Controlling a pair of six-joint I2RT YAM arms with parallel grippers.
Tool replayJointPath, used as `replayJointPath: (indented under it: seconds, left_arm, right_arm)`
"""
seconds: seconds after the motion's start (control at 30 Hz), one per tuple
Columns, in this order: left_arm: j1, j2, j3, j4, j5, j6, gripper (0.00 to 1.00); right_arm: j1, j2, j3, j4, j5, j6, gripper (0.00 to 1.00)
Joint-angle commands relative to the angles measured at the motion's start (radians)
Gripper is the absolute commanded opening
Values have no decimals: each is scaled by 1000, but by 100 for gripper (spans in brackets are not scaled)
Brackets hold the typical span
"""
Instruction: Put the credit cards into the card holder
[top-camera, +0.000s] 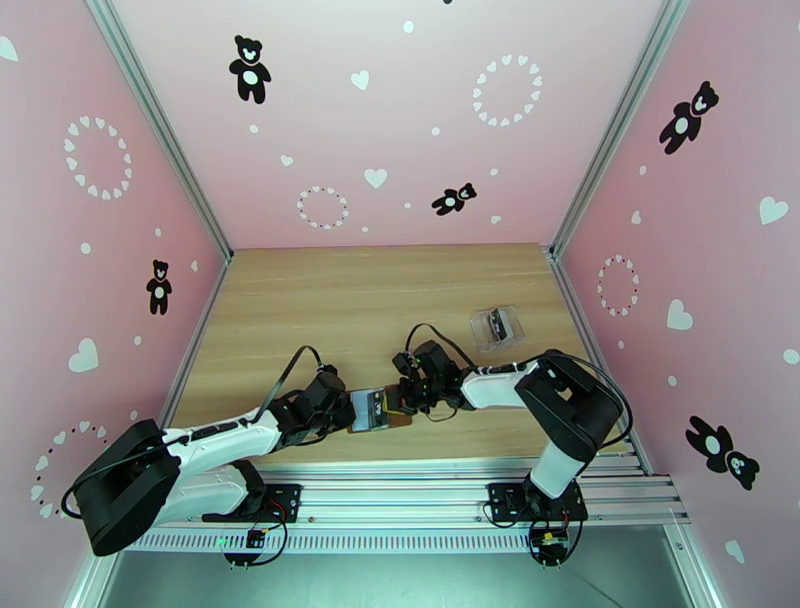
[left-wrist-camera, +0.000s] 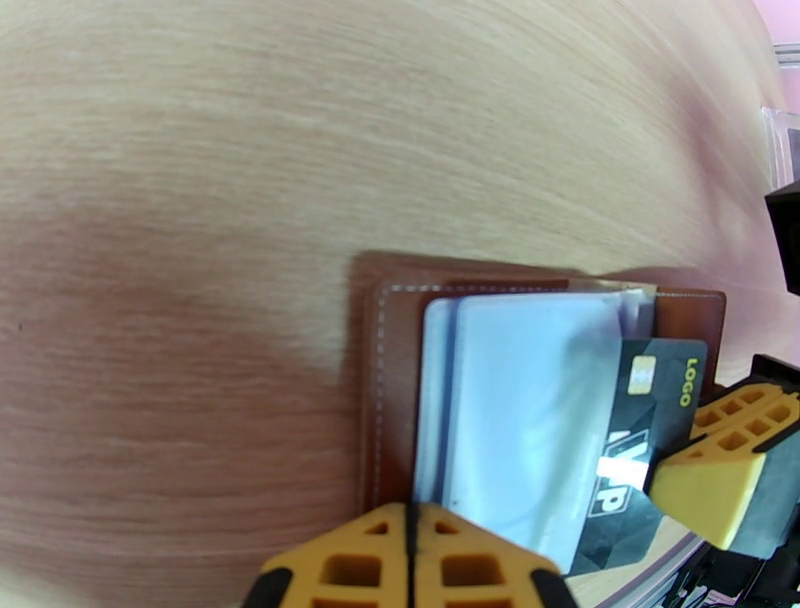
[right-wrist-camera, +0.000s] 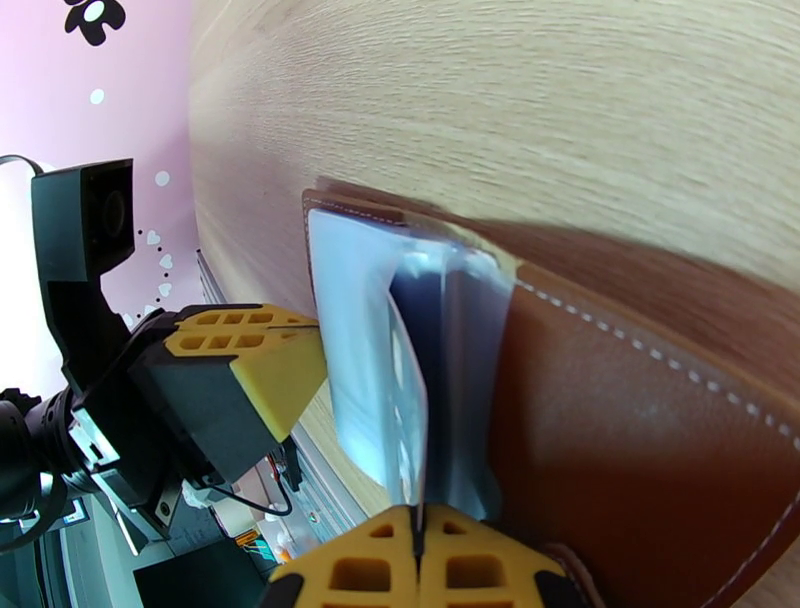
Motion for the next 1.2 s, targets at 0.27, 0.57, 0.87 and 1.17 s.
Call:
replayJointPath:
  seconds: [0.27,0.57,0.87,1.17]
  left_arm:
    - [-6,38,-23,-47,-9,5,6]
    - [-5,37,-24,-45,-9,5,6]
    - [-6,39,-24,-46,-10,7,6]
    - [-7,45,-24,-43,-9,7,6]
  right_arm:
    - [17,32,25,-56,52,-27,0]
    - [14,22,41,-118,89,-65,0]
    - [10,16,40,-132,111,-73,0]
    - [6,14,35,-123,124,-60,0]
